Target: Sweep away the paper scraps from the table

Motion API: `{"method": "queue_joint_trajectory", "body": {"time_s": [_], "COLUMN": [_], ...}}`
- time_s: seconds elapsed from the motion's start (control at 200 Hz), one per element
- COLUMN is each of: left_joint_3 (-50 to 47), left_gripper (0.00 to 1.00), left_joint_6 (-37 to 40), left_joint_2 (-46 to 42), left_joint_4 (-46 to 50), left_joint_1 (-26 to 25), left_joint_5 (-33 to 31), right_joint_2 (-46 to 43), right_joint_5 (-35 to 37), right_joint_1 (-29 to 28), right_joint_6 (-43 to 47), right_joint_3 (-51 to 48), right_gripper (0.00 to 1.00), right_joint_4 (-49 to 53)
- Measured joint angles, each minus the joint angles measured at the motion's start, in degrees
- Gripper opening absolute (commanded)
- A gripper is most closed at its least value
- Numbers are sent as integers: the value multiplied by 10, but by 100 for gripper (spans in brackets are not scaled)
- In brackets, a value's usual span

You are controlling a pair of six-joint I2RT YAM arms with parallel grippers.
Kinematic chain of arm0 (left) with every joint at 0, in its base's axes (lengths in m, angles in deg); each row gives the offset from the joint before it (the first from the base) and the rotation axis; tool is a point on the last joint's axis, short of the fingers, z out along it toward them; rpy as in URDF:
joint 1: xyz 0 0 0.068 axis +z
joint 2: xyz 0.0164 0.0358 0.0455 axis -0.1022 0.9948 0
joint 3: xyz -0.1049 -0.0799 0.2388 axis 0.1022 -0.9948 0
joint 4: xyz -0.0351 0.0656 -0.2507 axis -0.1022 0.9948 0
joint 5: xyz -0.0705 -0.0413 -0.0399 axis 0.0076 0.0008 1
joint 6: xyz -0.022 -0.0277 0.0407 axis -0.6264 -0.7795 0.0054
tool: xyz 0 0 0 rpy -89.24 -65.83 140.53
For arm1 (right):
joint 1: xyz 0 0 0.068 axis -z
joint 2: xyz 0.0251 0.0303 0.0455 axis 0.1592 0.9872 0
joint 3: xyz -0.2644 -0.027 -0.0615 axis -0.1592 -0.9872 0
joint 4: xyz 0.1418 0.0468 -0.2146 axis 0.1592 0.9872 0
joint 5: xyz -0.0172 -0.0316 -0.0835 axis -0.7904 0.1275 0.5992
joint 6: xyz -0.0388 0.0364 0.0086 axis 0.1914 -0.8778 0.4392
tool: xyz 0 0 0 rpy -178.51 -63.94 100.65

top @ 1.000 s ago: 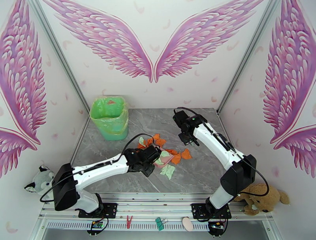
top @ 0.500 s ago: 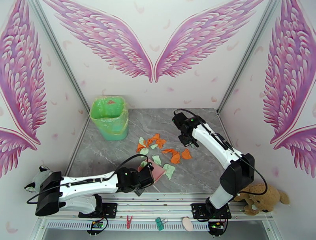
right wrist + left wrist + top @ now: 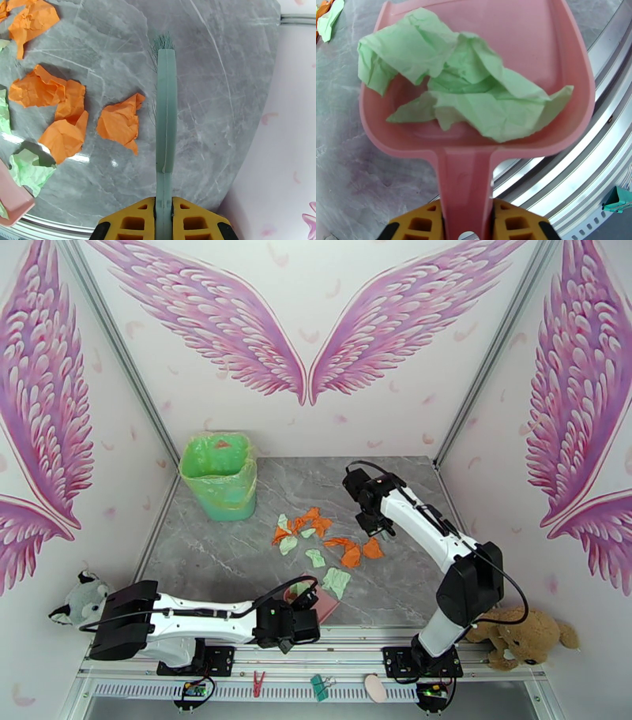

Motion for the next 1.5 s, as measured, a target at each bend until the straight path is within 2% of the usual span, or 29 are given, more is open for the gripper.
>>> {"method": "queue_joint_trajectory", "body": {"time_s": [0.29, 0.72, 1.035, 1.5], "left_joint_3": [21, 48, 66, 67], "left_gripper": [0, 0, 0, 0], "left_joint_6": [26, 86, 106, 132], "left_joint_2": [50, 76, 105, 107], "left_joint_4": [-38, -77, -111, -142], "left_joint_1": [24, 103, 129, 189], "left_joint_5": [5, 36, 49, 59], "right_joint_2": [25, 26, 26, 26], "right_joint_5": [-15, -64, -110, -116], "right_joint_1": [-14, -91, -138, -180], "right_joint_6": [-8, -46, -79, -79], "right_joint_3": [-14, -14, -13, -1], "right_gripper": [0, 0, 0, 0], "right_joint_4": [0, -4, -14, -10]}}
